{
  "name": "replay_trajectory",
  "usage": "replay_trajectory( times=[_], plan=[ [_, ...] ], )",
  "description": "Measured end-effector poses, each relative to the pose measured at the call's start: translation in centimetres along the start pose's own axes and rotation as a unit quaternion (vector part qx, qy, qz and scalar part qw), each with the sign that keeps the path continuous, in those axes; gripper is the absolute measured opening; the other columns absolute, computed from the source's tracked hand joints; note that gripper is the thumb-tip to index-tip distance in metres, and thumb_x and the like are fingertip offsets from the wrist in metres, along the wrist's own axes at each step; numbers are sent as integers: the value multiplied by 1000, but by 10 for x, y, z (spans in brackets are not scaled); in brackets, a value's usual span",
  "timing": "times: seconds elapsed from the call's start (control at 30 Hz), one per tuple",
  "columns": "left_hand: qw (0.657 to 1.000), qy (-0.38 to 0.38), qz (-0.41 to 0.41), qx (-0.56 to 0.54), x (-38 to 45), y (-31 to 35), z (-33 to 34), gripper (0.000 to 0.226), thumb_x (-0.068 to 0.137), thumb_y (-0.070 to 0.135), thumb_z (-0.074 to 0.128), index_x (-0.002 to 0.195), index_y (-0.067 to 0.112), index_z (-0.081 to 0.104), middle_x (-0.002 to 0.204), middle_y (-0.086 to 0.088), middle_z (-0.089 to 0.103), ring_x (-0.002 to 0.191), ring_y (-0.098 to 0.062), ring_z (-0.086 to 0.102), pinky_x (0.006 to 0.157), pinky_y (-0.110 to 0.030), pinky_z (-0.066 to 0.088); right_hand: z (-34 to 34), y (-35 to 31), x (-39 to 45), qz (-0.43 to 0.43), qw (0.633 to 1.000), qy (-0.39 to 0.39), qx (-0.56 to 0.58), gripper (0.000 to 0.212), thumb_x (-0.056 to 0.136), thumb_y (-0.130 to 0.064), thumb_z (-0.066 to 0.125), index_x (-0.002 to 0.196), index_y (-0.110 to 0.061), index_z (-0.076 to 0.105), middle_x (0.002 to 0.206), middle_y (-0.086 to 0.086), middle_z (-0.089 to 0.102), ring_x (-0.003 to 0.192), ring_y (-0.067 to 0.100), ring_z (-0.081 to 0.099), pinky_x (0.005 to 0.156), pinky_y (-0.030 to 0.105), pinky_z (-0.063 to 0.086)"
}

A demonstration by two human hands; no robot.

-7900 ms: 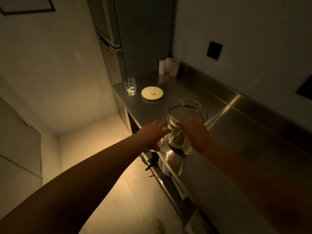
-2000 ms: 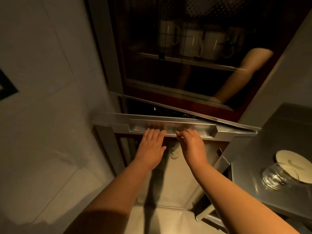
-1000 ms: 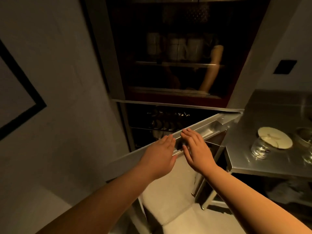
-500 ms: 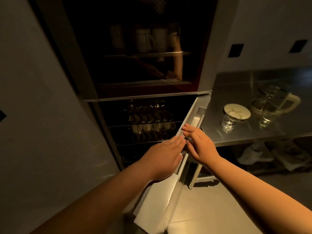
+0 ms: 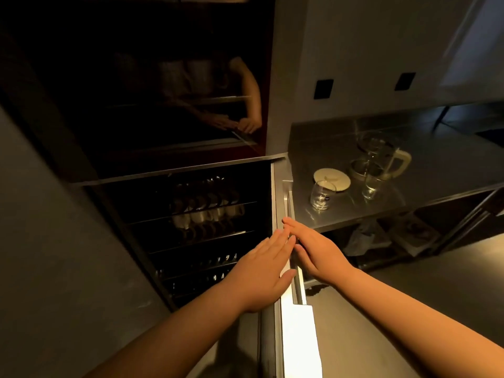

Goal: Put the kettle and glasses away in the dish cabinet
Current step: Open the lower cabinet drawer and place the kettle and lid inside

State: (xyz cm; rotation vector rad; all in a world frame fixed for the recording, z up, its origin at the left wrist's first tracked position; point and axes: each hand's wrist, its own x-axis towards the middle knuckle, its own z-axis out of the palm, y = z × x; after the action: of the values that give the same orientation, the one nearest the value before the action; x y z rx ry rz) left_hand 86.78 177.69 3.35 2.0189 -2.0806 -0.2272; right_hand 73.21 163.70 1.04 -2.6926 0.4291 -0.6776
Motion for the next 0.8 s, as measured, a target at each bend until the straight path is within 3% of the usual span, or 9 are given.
replay_trajectory(
  times=[0.2,0.33,0.47,0.63,0.8],
  plan=[
    [999,23,26,-12,29,11,13,64,96,57,16,145,33,-18,144,17,-29,131,3,-28,99,-15,-19,-17,19,-13,-1,999,-37,-31,55,98,-44,29,146,-20,27,151,-2,31,136,11,35,108,22,33],
    [997,38,49,-38,41,22,21,65,92,60,13,138,36,-27,146,15,-32,133,0,-31,104,-19,-18,-30,26,-20,6,997,-61,-38,54,98,-37,33,148,-25,18,152,-10,24,136,1,29,106,10,25],
    [996,34,71,-33,56,23,28,71,91,64,12,142,32,-25,151,10,-29,138,-6,-29,107,-25,-17,-51,35,-21,-8,988,-117,-104,54,99,-39,28,148,-16,24,155,-3,23,138,4,26,108,15,26],
    [991,30,126,-15,77,10,29,74,88,69,6,137,29,-32,146,10,-35,134,-6,-34,107,-25,-18,-69,35,-16,6,977,-149,-153,51,101,-33,27,146,-9,31,152,7,29,140,18,29,108,39,38],
    [991,26,131,-12,105,-12,22,79,89,70,13,140,25,-28,148,6,-32,137,-9,-30,108,-27,-17,-82,24,-14,37,967,-182,-174,50,101,-33,28,146,-10,31,150,7,33,138,17,33,107,37,39]
  ],
)
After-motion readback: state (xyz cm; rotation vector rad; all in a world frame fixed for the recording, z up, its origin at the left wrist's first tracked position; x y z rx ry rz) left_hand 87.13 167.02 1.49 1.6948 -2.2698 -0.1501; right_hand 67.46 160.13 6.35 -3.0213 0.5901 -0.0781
